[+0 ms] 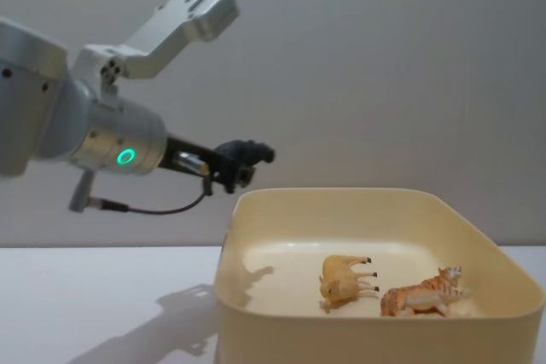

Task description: Pick up the toy alternately with two hands and place it into the central storage box.

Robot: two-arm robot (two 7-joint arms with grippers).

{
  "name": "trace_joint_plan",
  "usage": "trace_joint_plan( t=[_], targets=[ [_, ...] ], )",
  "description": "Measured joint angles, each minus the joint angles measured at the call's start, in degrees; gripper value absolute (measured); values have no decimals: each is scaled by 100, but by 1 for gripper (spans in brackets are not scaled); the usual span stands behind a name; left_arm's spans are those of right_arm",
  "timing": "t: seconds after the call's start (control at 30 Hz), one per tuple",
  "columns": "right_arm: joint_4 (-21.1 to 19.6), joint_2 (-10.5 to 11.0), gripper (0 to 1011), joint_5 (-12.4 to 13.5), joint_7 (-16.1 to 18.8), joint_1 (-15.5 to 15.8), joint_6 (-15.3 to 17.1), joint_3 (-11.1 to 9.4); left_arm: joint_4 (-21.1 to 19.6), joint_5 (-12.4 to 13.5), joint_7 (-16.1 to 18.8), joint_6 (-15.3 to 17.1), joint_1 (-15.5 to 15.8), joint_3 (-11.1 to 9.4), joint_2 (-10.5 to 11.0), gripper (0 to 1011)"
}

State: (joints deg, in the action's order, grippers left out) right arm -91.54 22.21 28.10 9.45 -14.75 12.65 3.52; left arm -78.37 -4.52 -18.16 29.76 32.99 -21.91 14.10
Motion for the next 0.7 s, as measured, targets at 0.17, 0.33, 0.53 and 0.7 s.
trace_joint_plan(
  t=[0.17, 0.33, 0.53, 0.7],
  targets=[
    [0, 0, 1001, 0, 0, 0, 0, 0, 22, 257, -494, -5, 159, -97, -73, 294],
    [0, 0, 1001, 0, 0, 0, 0, 0, 109, 459, -894, -49, 303, -183, -150, 355],
    [0, 0, 1001, 0, 0, 0, 0, 0, 243, 692, -1354, -97, 487, -299, -263, 544],
    [0, 0, 1001, 0, 0, 0, 0, 0, 297, 788, -1534, -117, 562, -345, -312, 659]
  ],
)
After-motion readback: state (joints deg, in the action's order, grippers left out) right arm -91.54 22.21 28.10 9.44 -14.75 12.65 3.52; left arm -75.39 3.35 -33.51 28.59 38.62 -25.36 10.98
